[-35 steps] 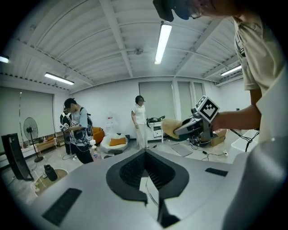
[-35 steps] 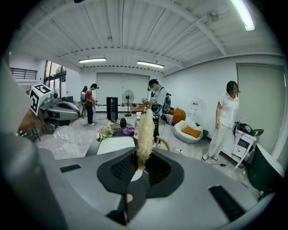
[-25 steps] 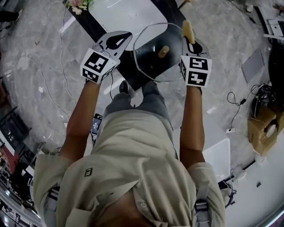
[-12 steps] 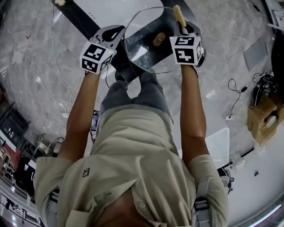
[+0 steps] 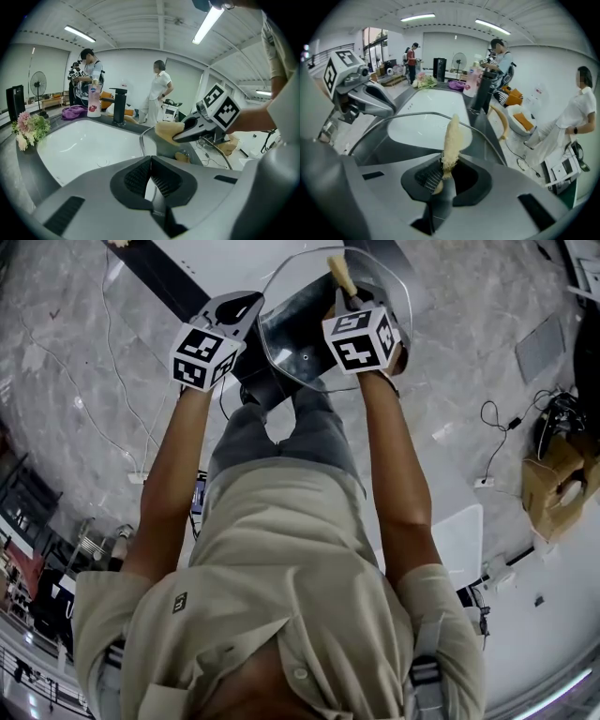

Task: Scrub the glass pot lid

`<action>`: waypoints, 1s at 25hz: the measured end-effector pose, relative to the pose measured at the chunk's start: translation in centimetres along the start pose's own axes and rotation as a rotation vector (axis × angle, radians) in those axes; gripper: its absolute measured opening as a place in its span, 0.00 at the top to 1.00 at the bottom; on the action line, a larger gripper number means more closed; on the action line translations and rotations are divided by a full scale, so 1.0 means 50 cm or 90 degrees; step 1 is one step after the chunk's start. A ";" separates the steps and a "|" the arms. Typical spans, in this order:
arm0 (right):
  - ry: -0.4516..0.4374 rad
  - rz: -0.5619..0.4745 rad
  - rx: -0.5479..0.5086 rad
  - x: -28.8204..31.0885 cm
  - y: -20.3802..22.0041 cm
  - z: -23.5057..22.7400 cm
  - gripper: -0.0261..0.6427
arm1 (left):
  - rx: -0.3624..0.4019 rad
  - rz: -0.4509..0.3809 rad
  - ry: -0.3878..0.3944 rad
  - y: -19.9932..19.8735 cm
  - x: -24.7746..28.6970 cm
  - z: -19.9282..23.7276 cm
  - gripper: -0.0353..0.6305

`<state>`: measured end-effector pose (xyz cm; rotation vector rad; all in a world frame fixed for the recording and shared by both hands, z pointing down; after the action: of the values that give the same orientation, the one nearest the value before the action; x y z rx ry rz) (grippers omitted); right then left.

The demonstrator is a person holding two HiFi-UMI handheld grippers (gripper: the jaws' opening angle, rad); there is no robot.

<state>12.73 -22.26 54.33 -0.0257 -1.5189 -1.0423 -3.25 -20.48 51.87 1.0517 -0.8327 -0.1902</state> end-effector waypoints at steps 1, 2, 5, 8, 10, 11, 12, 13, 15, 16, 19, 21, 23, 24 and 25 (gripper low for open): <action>-0.032 -0.002 -0.018 0.003 -0.009 0.036 0.89 | -0.002 0.001 0.000 0.003 0.001 -0.002 0.92; -0.066 -0.004 -0.034 0.005 -0.019 0.073 0.89 | -0.003 0.002 0.000 0.006 0.002 -0.003 0.92; -0.145 -0.015 -0.068 0.004 -0.045 0.158 0.88 | -0.005 0.003 0.000 0.008 0.007 -0.002 0.92; -0.167 -0.017 -0.079 0.002 -0.055 0.186 0.89 | -0.007 0.002 0.000 0.009 0.007 0.001 0.92; -0.166 -0.015 -0.078 0.000 -0.053 0.184 0.89 | -0.008 0.001 0.000 0.009 0.005 0.001 0.92; -0.164 -0.014 -0.076 0.000 -0.051 0.179 0.89 | -0.009 0.000 0.000 0.009 0.004 0.000 0.92; -0.162 -0.012 -0.073 0.000 -0.049 0.171 0.89 | -0.009 0.000 0.000 0.008 0.004 0.000 0.92; -0.157 -0.009 -0.071 0.000 -0.046 0.160 0.89 | -0.009 -0.001 0.000 0.007 0.004 0.001 0.92; -0.144 0.002 -0.062 0.000 -0.033 0.128 0.89 | -0.009 -0.001 0.001 0.004 0.007 0.003 0.92; -0.135 0.009 -0.054 -0.001 -0.023 0.107 0.89 | -0.008 -0.001 0.001 0.002 0.008 0.003 0.92; -0.090 0.031 -0.015 -0.009 0.020 0.028 0.89 | -0.004 0.001 0.001 0.000 0.011 0.005 0.92; -0.044 0.041 0.017 -0.020 0.048 -0.036 0.89 | -0.002 0.003 0.003 0.002 0.011 0.009 0.92; 0.005 0.050 0.042 -0.039 0.071 -0.097 0.88 | 0.002 0.004 0.003 0.004 0.012 0.011 0.92; 0.024 0.053 0.051 -0.049 0.080 -0.121 0.88 | 0.004 0.005 0.003 0.004 0.013 0.010 0.92; 0.036 0.056 0.057 -0.057 0.088 -0.139 0.88 | 0.006 0.005 0.003 0.003 0.014 0.009 0.92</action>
<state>21.40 -22.33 53.62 0.0004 -1.4987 -0.8976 -3.13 -21.06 52.47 1.0565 -0.8337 -0.1772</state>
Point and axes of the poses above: the fingertips, and each gripper's own axes: x forward along the fingers, z to its left, y out of its underside, the point moved 2 cm from there along -x, backward along the fingers, and after that the axes turned 4 degrees about -z, right-handed, at the moved point
